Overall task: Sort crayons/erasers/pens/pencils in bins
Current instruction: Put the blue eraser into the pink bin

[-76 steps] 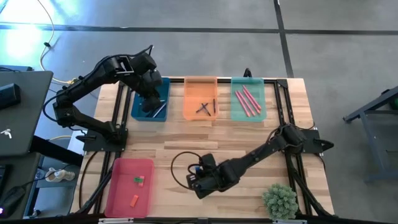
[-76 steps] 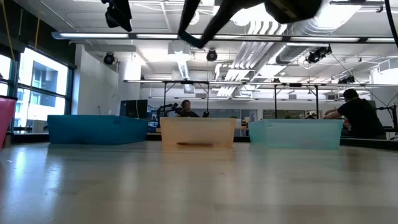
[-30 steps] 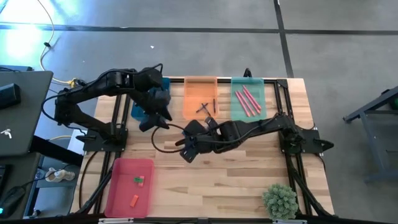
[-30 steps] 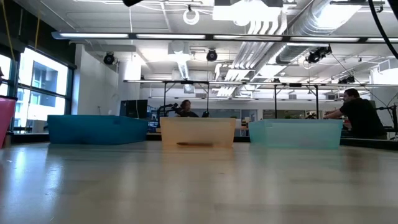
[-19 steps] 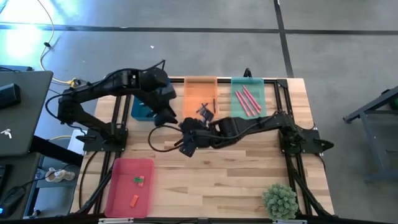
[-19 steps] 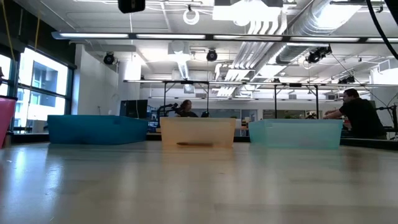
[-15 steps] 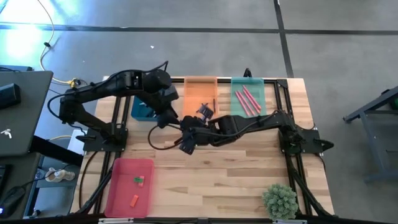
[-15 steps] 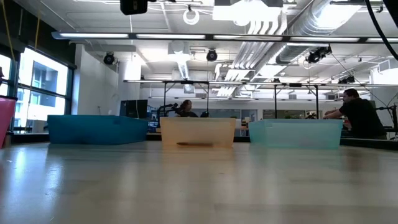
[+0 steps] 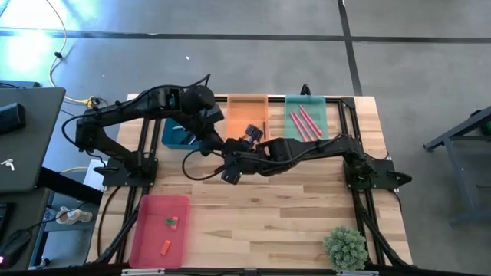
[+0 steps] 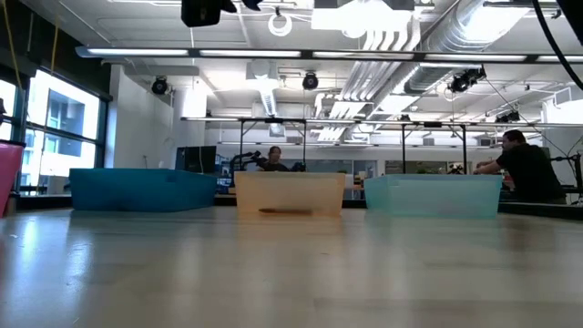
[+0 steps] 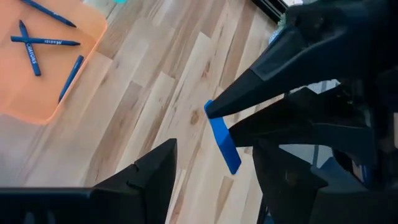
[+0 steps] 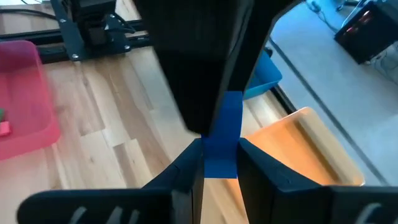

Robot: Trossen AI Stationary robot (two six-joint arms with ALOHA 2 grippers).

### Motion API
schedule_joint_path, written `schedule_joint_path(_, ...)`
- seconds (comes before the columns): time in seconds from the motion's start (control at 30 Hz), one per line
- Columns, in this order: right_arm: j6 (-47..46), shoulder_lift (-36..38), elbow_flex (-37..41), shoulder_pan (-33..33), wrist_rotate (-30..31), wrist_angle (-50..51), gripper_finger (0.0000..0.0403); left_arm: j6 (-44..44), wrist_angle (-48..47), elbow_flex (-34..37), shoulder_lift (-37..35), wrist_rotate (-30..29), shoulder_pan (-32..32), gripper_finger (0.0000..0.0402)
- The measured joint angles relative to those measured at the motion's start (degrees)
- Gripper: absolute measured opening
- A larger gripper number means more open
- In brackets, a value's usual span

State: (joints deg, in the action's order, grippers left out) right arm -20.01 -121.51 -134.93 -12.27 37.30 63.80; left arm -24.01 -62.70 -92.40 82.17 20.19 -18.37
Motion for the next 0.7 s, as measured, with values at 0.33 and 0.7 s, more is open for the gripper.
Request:
schedule_joint_path(0.33,3.6,0.0,0.1,0.7,-0.8,-1.5,0.0066,0.7,-0.1,0.0,1.1,0.4,0.0,0.0193)
schedule_joint_path(0.7,3.6,-0.1,0.1,0.7,-1.1,-1.6,0.0066,3.3,0.2,-0.1,1.1,0.4,0.1,0.0101)
